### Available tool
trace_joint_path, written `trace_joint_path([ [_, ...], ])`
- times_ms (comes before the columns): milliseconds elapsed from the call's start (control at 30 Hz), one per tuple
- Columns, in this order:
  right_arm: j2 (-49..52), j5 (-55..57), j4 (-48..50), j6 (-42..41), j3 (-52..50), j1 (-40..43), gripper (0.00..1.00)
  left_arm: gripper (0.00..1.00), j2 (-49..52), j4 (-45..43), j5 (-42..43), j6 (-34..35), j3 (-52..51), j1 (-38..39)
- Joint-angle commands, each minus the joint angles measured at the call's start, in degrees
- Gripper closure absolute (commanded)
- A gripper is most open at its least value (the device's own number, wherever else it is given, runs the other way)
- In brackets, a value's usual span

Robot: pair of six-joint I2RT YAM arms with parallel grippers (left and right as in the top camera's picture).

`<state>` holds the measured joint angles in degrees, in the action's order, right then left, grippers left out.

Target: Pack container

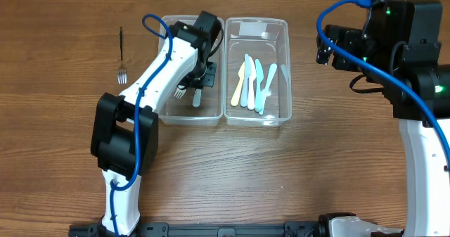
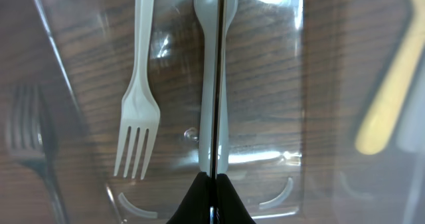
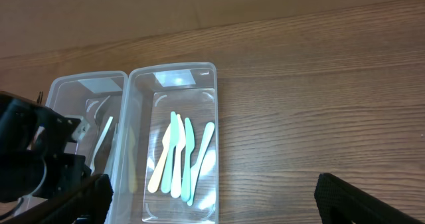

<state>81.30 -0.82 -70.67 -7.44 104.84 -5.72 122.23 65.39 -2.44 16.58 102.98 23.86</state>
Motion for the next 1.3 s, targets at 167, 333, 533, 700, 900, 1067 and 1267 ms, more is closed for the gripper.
trace_joint_path([
  [167, 0.11, 0.76, 0.24, 0.20, 0.24, 0.22, 0.00, 0.72, -0.92, 1.81, -0.61, 0.76, 0.63, -2.27],
  [333, 0.11, 0.76, 0.24, 0.20, 0.24, 0.22, 0.00, 0.76, -0.92, 9.73, -0.52, 0.81, 7.26, -5.42],
  [533, 0.11, 0.76, 0.24, 0.20, 0.24, 0.22, 0.00, 0.73, -0.92, 17.55, -0.57, 0.55, 16.85, -11.04],
  [700, 0.11, 0.76, 0.24, 0.20, 0.24, 0.22, 0.00, 0.19, -0.92, 17.09, -1.01, 0.15, 21.94, -17.79],
  [900, 0.11, 0.76, 0.24, 0.20, 0.24, 0.22, 0.00, 0.13, 0.59, 9.97, -1.11, -0.28, 20.06, -25.70],
  [1067, 0.11, 0.76, 0.24, 0.20, 0.24, 0.22, 0.00, 0.17, 7.50, 8.24, -0.90, -3.48, 19.63, -29.94],
  [1267, 0.11, 0.76, 0.24, 0.20, 0.24, 0.22, 0.00, 0.29, 15.65, 8.07, -0.70, -6.97, 19.63, -30.32],
])
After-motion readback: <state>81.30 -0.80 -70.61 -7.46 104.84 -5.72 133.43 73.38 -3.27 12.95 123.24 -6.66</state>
